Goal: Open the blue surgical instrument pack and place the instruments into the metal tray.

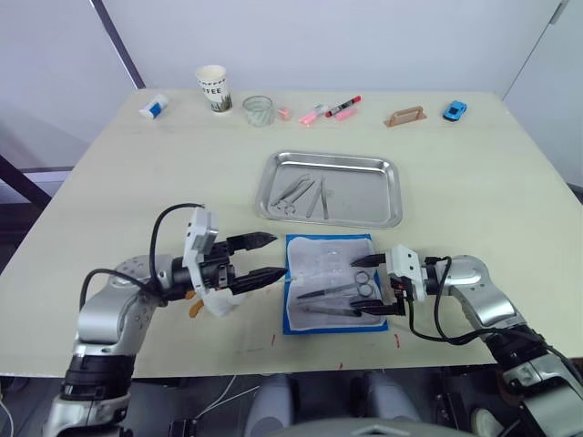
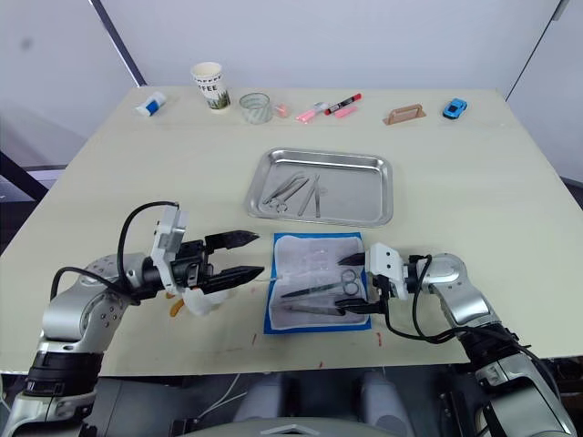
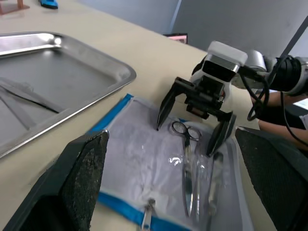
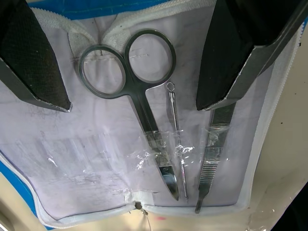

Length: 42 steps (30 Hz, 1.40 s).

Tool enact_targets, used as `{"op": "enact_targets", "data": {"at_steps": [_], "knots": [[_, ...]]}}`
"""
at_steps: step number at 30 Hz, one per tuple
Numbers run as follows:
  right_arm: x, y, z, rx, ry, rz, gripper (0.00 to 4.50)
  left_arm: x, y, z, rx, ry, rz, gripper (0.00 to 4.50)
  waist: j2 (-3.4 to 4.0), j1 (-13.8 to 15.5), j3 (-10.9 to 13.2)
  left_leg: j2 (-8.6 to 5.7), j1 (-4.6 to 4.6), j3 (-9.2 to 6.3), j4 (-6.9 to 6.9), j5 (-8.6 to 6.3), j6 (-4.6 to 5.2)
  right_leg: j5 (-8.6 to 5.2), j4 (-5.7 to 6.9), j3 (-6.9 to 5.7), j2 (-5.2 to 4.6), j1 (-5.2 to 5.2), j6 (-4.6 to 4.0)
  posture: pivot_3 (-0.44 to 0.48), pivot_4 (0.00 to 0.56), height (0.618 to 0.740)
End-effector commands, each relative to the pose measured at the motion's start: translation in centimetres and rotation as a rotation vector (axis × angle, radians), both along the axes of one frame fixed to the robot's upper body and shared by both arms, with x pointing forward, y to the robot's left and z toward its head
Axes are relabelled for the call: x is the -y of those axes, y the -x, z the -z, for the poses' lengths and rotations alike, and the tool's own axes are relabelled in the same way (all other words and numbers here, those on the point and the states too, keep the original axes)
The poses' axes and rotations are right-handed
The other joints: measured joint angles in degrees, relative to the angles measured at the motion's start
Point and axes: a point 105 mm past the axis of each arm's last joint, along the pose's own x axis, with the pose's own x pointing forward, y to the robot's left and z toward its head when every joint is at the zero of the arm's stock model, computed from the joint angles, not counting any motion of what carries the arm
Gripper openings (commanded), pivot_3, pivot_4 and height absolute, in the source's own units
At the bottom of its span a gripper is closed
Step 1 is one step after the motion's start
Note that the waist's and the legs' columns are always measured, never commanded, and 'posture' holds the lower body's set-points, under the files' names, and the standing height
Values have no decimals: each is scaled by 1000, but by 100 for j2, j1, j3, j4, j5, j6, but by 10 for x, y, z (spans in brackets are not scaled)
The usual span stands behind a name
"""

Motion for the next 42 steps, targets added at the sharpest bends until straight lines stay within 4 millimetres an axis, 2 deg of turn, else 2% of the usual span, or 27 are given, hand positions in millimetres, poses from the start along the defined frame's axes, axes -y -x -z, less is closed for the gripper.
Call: {"op": "enact_targets", "data": {"at_steps": [1, 6, 12, 23, 30, 42], "knots": [[15, 7, 30, -101, 107, 53, 4500, -10, 7, -7, 58, -7, 54, 4430, 0, 2, 0, 0, 0, 1, 0, 0, 0, 0, 0, 0, -1, 0, -1, 0, 150, 740], [16, 6, 28, -96, 99, 57, 4500, -23, 11, -2, 64, -34, 98, 4430, 4, -2, 2, -3, -2, 7, 0, 0, 0, -1, 1, 2, 0, -6, -1, 0, 150, 740], [15, 7, 23, -89, 76, 56, 4500, -18, 10, 8, 102, -77, 163, 4430, 4, 10, 3, -4, -8, 20, 0, 0, 1, -1, 1, 1, 0, -9, -1, 0, 150, 740], [15, 8, 11, -74, 31, 48, 4500, 19, -9, 22, 141, -119, 299, 4430, 6, 49, 11, -12, -23, 39, 4, 0, 1, 11, 2, 7, 4, -25, 19, 0, 150, 740], [14, 9, 5, -61, 20, 55, 4500, 38, -16, 48, 140, -192, 332, 4430, 17, 93, 24, -12, -26, 42, 5, 0, 2, 11, 4, 10, 5, -31, 20, 0, 150, 740], [16, 11, 2, -55, 23, 60, 4500, 44, -31, 73, 160, -255, 300, 4430, 20, 137, 23, -18, -24, 45, 11, 0, 3, 12, 9, 16, 5, -30, 22, 0, 150, 740]]}}
